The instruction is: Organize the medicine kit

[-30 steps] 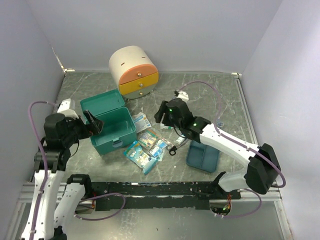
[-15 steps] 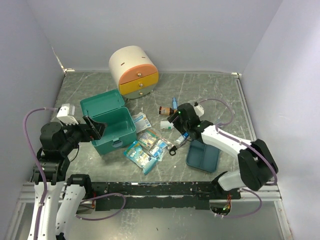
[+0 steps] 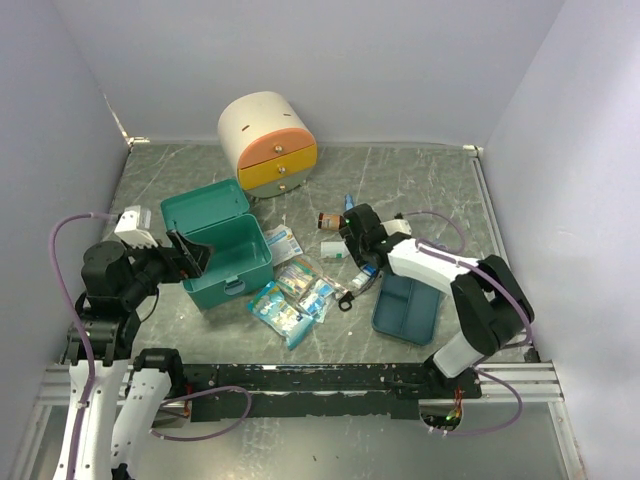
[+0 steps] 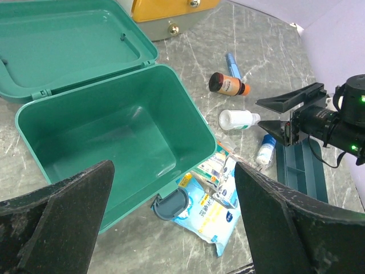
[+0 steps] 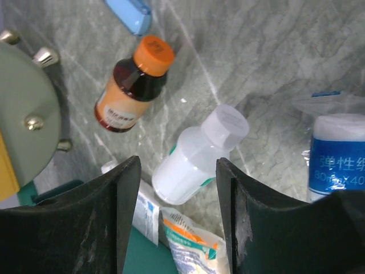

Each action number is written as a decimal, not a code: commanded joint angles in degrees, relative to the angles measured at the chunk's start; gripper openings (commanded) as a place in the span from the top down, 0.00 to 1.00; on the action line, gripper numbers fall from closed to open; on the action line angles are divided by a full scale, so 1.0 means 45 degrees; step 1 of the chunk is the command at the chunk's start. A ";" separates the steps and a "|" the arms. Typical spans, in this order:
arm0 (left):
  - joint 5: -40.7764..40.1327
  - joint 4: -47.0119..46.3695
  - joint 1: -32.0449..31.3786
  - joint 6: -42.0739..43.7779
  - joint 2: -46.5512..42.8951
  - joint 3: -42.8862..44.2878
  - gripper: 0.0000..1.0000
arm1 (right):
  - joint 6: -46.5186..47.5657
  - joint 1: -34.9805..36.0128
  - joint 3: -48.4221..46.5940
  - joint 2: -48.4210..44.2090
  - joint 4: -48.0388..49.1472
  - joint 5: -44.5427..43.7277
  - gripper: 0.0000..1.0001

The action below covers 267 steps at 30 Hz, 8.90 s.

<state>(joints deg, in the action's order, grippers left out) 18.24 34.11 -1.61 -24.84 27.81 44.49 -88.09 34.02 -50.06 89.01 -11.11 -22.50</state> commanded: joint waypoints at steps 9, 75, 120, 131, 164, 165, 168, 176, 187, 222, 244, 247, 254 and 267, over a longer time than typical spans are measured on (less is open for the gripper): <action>0.0281 -0.0431 0.0047 0.0111 0.0175 0.0044 0.03 | -0.1298 -0.0161 -0.0676 0.1360 -0.1337 -0.0484 0.46; 0.2111 -0.6185 -0.3146 -0.5118 0.3462 -0.0665 0.07 | 0.9964 -0.1778 0.1530 -0.2608 0.3932 0.9047 0.71; -0.0604 -1.0197 -1.0525 -0.6347 0.9820 -0.0373 0.24 | 0.8162 -0.1685 0.3018 -0.4667 0.7228 1.3790 0.73; -0.1372 -0.9021 -1.0512 -0.5495 0.9401 0.0086 0.61 | 0.8856 -0.1689 0.2441 -0.4857 0.5904 1.3100 0.50; -1.0032 -0.0674 -0.8179 -0.6900 0.6689 0.1207 0.63 | 0.9957 -0.1720 0.1141 -0.5825 0.2126 0.8993 0.26; -0.9642 -0.1013 -0.7861 -0.6750 0.6793 0.1107 0.63 | 0.9961 -0.1720 0.1166 -0.5880 0.2087 0.8930 0.26; -0.8625 -0.1665 -0.7197 -0.6364 0.7347 0.0992 0.63 | 0.9983 -0.1720 0.1266 -0.6069 0.1994 0.8777 0.26; -0.7867 -0.1999 -0.7138 -0.6332 0.9244 0.1307 0.64 | 1.0123 -0.1721 0.1374 -0.6144 0.1729 0.8447 0.26; -0.7200 -0.1699 -0.7296 -0.6345 1.1071 0.1894 0.64 | 1.0035 -0.1725 0.1629 -0.6240 0.1714 0.8250 0.27; -0.5326 -0.0637 -0.7042 -0.5019 1.2463 0.2954 0.28 | 1.0191 -0.1723 0.1490 -0.6330 0.1245 0.7172 0.28; -0.6105 -0.3498 -0.6880 -0.5732 1.2425 0.0783 0.59 | 1.0493 -0.1720 0.1213 -0.5383 0.0998 0.6155 0.29; -0.5632 -0.3519 -0.6870 -0.5697 1.2143 0.0546 0.60 | 1.0485 -0.1720 0.0955 -0.4768 0.0860 0.5880 0.30; -0.6216 -0.2408 -0.6862 -0.5225 1.0792 0.0765 0.55 | 1.0769 -0.1703 -0.0449 -0.2338 0.0510 0.4558 0.32; -0.7460 -0.0639 -0.6872 -0.2899 0.6438 0.1505 0.31 | 0.7054 -0.1363 -0.4425 0.2625 -0.1271 0.0084 0.32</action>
<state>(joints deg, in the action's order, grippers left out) -13.54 29.65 -32.82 -43.77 63.51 50.72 -49.39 26.72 -64.25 95.88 -12.01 -12.49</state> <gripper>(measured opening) 0.672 0.674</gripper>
